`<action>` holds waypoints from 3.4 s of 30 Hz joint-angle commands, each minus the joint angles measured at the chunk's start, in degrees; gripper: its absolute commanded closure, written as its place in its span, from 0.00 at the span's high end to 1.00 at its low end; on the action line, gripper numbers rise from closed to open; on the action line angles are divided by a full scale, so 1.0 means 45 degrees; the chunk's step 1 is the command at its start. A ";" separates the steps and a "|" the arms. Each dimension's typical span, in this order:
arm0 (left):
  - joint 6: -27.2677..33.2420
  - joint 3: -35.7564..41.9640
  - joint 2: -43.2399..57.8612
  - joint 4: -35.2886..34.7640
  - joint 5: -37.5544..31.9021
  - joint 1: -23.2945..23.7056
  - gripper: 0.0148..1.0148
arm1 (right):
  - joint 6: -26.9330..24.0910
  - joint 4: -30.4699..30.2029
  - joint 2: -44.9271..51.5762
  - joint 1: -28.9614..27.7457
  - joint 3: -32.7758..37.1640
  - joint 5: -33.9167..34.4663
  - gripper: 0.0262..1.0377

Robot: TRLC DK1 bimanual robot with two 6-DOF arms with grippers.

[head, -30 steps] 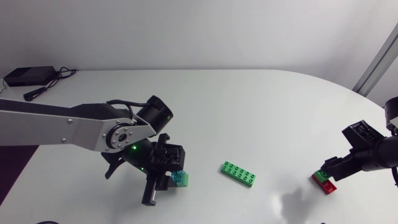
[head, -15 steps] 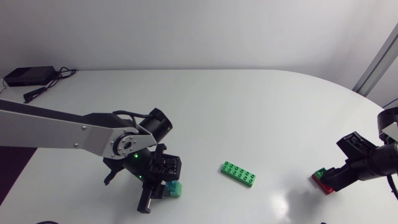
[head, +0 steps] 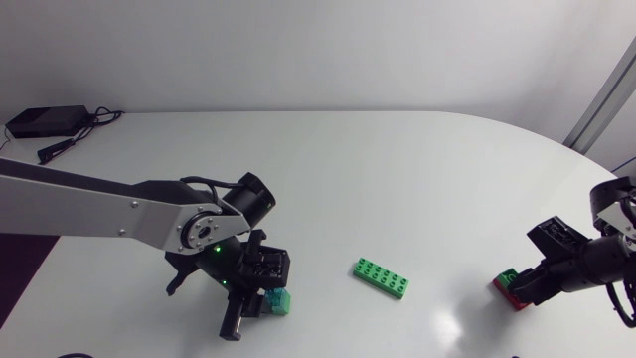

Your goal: Separate the duplo bricks

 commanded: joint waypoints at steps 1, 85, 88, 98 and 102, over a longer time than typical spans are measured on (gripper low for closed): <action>0.0238 -0.0257 0.0355 -0.0136 -0.0114 0.0028 0.34 | -0.0334 -0.0033 -0.0037 0.0174 -0.0424 -0.0094 0.24; -0.0856 0.8590 0.3266 -0.4531 1.1273 0.0770 0.81 | 0.5506 0.3150 -0.2303 0.8084 0.1725 -1.0211 0.21; -0.1305 0.8649 0.3207 -0.4121 1.1371 0.0829 0.78 | 0.5702 0.3404 -0.2322 0.8162 0.1529 -1.0250 0.21; -0.1540 0.8708 0.3109 -0.3906 1.1371 0.0809 0.59 | 0.5721 0.3443 -0.2264 0.8182 0.1354 -1.0387 0.21; -0.1520 0.8688 0.3090 -0.3906 1.1371 0.0829 0.58 | 0.5721 0.3443 -0.2264 0.8182 0.1354 -1.0426 0.21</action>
